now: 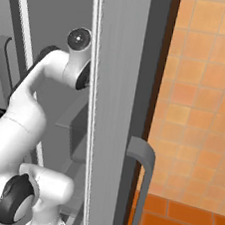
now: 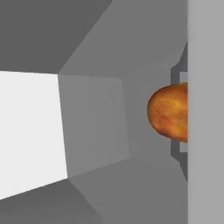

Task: Place one lemon and one chicken drumstick in each tupperware on the nearby counter, to pack two identical lunches.

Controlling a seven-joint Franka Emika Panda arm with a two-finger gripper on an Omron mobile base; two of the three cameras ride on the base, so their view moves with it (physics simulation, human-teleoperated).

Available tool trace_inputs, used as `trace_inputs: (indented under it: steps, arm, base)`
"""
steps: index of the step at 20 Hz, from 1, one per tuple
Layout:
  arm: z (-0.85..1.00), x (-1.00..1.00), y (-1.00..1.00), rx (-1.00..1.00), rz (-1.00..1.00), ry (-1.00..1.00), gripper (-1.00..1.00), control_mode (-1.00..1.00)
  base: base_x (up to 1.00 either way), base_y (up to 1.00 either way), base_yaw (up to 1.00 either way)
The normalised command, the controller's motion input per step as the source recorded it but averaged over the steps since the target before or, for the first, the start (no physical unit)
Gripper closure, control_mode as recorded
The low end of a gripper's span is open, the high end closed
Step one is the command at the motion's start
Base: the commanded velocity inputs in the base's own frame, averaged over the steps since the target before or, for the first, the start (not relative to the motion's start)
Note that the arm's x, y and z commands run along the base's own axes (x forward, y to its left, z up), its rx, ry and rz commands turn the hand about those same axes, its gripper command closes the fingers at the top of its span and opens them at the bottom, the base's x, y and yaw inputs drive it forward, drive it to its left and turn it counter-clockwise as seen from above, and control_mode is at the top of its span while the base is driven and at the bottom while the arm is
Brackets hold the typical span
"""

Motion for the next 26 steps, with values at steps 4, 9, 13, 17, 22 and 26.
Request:
trace_inputs:
  steps: [4,9,13,17,22,26]
  arm:
    - [0.28,-1.0,0.0,-0.06,0.12,0.15,1.0,-1.0]
    - [-0.43,-1.0,0.0,-0.13,0.1,0.38,1.0,-1.0]
    - [-0.93,-0.48,0.0,-0.13,0.08,0.23,1.0,-1.0]
    - [-1.0,-0.18,0.18,-0.15,0.08,0.24,1.0,-1.0]
    - [0.0,0.0,0.0,0.0,0.0,0.0,1.0,1.0]
    - [0.0,0.0,0.0,0.0,0.0,0.0,1.0,1.0]
  base:
    - [0.0,0.0,0.0]
    - [0.0,0.0,0.0]
    - [0.0,0.0,0.0]
    - [0.0,0.0,0.0]
    - [-0.79,0.66,0.08]
    - [-1.0,0.79,0.07]
